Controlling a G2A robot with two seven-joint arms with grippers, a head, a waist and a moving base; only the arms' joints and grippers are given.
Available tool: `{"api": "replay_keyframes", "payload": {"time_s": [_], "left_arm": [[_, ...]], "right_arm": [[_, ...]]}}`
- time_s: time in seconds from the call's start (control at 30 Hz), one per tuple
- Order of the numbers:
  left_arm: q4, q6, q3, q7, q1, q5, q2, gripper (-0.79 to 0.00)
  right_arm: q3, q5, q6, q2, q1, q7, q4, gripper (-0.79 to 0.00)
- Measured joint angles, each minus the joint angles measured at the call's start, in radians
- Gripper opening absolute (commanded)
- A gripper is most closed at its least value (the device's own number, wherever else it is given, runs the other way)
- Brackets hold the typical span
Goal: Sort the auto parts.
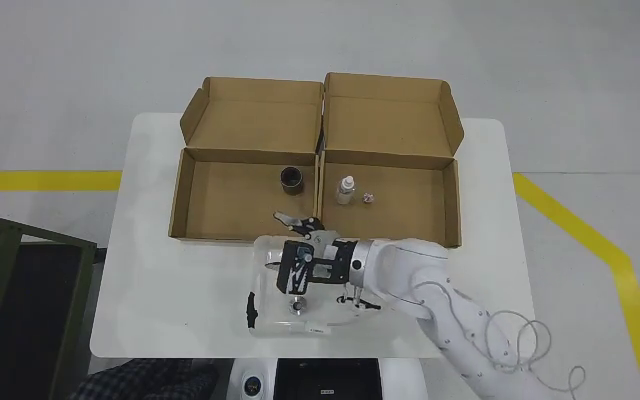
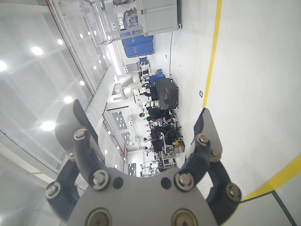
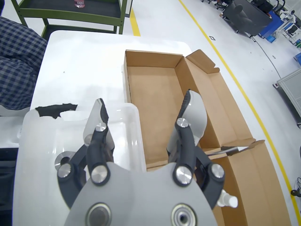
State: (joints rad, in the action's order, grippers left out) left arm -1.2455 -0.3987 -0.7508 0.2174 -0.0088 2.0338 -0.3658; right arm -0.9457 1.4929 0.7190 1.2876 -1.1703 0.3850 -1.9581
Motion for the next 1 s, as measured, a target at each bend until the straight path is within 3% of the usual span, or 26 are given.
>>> {"api": "replay_keyframes", "payload": {"time_s": [0.47,1.0], "left_arm": [[0.000,0.000,0.000,0.000,0.000,0.000,0.000,0.000],[0.000,0.000,0.000,0.000,0.000,0.000,0.000,0.000]], "right_arm": [[-0.099,0.102,0.148,-0.063,-0.247,-0.054,-0.089,-0.265],[-0.064,0.167,0.128,-0.079,-0.256,-0.120,0.023,-0.296]]}}
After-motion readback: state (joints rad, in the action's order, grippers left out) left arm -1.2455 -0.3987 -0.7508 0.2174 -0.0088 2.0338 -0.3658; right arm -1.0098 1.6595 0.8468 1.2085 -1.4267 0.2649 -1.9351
